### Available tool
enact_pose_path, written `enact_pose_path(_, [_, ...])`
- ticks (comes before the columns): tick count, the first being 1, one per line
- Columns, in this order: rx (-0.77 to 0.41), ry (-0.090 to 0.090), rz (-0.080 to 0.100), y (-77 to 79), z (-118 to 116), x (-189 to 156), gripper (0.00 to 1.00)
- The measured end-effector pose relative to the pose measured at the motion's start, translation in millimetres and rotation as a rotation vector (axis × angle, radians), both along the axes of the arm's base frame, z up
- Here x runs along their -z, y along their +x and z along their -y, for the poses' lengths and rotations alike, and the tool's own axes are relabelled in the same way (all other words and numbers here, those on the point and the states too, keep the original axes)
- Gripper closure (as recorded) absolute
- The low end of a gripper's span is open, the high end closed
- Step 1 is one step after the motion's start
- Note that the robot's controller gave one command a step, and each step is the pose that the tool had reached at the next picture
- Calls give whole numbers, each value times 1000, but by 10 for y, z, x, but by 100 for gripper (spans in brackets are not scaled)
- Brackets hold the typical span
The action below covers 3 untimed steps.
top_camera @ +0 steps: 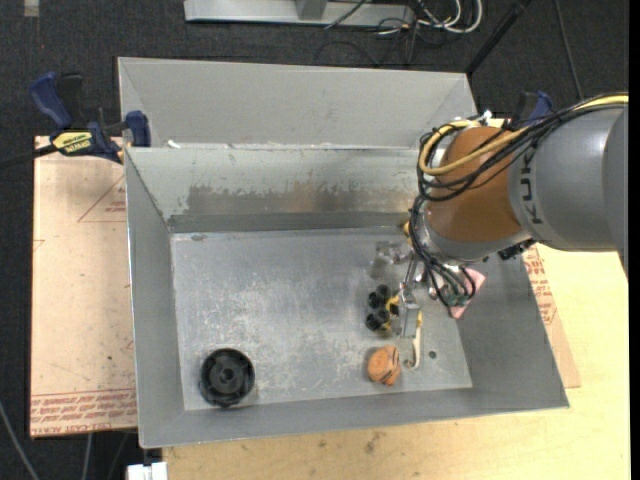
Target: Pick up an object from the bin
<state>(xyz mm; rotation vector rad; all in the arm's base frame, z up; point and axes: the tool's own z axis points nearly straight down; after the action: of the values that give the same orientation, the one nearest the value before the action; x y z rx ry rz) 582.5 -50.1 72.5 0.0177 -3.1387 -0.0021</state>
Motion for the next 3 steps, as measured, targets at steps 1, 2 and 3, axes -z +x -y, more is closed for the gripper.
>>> enact_pose_path(1, [-87, 0, 5, -9, 14, -381, 0])
enact_pose_path(2, [65, 0, 6, -21, 114, -400, 0])
enact_pose_path(3, [-86, 0, 4, -44, 110, -99, 0])
